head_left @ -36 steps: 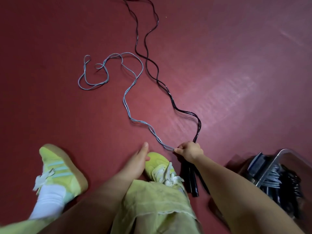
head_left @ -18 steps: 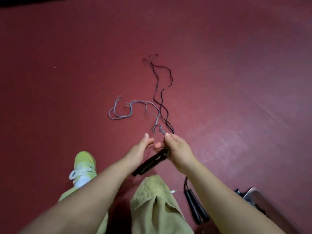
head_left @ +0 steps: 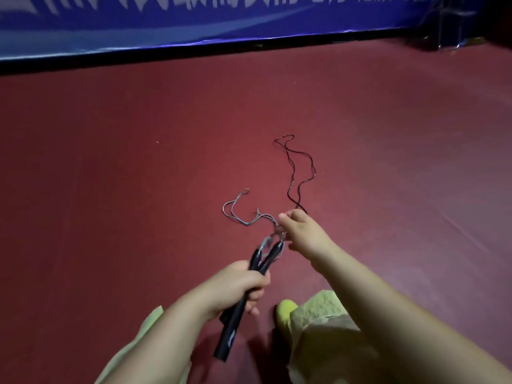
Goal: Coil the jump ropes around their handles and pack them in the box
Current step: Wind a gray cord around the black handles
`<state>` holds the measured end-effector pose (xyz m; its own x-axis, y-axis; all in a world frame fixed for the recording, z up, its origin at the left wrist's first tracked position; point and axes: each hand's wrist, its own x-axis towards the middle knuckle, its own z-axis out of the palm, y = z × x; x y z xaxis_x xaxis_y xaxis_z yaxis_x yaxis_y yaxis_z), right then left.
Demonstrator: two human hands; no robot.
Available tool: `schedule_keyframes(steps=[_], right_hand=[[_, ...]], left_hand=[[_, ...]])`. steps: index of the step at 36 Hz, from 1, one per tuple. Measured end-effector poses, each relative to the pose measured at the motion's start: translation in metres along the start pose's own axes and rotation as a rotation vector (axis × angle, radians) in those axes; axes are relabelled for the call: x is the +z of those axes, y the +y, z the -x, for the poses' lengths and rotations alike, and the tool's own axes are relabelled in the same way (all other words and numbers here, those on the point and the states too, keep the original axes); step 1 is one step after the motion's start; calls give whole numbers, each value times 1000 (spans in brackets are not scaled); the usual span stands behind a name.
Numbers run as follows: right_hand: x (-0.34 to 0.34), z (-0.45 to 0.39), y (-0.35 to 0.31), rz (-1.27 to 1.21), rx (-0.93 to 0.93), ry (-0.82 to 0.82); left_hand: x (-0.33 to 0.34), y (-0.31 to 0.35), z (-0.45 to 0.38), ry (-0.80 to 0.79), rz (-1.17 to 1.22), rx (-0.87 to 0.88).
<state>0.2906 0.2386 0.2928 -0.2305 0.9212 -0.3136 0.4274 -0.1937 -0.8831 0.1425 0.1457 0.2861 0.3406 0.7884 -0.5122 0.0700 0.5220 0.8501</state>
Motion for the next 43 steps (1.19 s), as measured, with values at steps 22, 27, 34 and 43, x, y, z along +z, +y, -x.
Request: schedule_keyframes(steps=[22,27,34,43], right_hand=[[75,-19,0,-77,-273,-502],[72,-23,4,130,-215,-587],[62,-19,0,176,-161,-339],[80,-5,5,122,-75,-211]], left_hand=[[-84,-25,13,-253,492,-98],[-76,-26,7,-214,444,-131],[-77,-30,11,-175,381,-108],[-68,-26,5,-158,545,-49]])
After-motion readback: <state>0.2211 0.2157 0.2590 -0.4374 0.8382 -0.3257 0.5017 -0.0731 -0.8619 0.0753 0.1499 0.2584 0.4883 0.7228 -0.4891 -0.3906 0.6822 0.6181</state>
